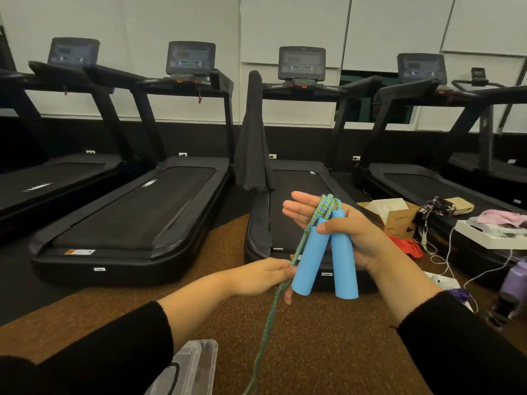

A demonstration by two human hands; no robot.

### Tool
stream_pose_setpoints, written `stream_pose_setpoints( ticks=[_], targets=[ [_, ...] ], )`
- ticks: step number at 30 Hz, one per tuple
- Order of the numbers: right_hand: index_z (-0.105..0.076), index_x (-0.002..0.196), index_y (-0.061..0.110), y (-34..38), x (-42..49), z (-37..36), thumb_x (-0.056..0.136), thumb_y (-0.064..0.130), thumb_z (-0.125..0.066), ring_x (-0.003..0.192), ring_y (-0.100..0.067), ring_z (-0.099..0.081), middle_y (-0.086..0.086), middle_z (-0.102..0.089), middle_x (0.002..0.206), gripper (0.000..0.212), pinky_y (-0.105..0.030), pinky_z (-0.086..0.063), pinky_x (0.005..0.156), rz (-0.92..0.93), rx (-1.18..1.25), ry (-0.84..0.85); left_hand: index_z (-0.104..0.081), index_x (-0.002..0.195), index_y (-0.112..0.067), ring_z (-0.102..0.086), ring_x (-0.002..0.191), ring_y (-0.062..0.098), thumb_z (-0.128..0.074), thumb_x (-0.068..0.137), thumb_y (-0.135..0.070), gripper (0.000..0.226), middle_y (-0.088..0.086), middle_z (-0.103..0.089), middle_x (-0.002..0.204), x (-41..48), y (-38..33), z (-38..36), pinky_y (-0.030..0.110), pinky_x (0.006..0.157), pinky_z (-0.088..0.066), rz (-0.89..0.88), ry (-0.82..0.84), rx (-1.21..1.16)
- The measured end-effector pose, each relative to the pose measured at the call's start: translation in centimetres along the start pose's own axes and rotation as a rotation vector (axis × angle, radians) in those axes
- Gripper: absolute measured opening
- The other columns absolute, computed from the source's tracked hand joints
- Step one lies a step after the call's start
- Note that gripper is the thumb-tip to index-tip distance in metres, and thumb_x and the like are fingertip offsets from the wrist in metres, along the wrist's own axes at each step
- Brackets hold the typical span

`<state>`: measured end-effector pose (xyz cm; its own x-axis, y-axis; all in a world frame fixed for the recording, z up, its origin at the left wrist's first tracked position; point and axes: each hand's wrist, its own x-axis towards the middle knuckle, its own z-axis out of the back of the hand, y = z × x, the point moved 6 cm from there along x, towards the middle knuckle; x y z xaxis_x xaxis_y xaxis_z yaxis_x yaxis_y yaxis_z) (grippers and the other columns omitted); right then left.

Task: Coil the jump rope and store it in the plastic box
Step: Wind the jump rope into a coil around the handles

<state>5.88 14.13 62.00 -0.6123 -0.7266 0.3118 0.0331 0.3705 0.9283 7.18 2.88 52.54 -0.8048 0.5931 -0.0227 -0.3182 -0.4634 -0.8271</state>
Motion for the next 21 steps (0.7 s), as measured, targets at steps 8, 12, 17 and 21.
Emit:
stream_pose_setpoints(
  ticks=[8,12,17,21],
  targets=[
    [-0.053,0.128,0.009,-1.6,0.2,1.8,0.073,-0.010,-0.047,0.121,-0.020,-0.058,-0.008,-0.063,0.129,0.058,-0.024,-0.052,0.091,-0.194,-0.121,-0.029,-0.049,0.087,-0.024,-0.062,0.073,0.004,-0.033,0.102,-0.023,0.023,-0.004,-0.059,0.073,-2.1,-0.4,-1.9,0.019,0.075,-0.040,0.102,0.201,0.046],
    [-0.052,0.130,0.011,-3.3,0.0,2.7,0.072,-0.007,-0.049,0.122,-0.016,-0.057,-0.006,-0.062,0.131,0.060,-0.025,-0.048,0.098,-0.274,-0.195,-0.048,-0.049,0.089,-0.023,-0.061,0.076,0.004,-0.034,0.101,-0.028,0.020,-0.007,-0.061,0.075,-3.0,-1.5,-2.5,0.028,0.077,-0.039,0.122,0.287,0.083],
    [-0.049,0.133,0.010,-5.5,-0.8,2.3,0.071,-0.009,-0.048,0.125,-0.013,-0.055,-0.006,-0.059,0.133,0.065,-0.025,-0.047,0.100,-0.410,-0.309,0.053,-0.053,0.089,-0.021,-0.063,0.083,0.012,-0.037,0.101,-0.025,0.020,-0.006,-0.065,0.077,-3.7,-3.2,-1.1,0.030,0.088,-0.044,0.146,0.293,-0.019],
    [-0.046,0.136,0.007,-6.5,-1.2,1.9,0.070,-0.012,-0.047,0.127,-0.013,-0.052,-0.007,-0.055,0.137,0.068,-0.026,-0.042,0.106,-0.458,-0.338,0.095,-0.055,0.088,-0.019,-0.069,0.080,0.013,-0.040,0.100,-0.023,0.020,-0.005,-0.071,0.075,-4.4,-3.6,0.0,0.026,0.083,-0.051,0.214,0.276,-0.177]
  ],
)
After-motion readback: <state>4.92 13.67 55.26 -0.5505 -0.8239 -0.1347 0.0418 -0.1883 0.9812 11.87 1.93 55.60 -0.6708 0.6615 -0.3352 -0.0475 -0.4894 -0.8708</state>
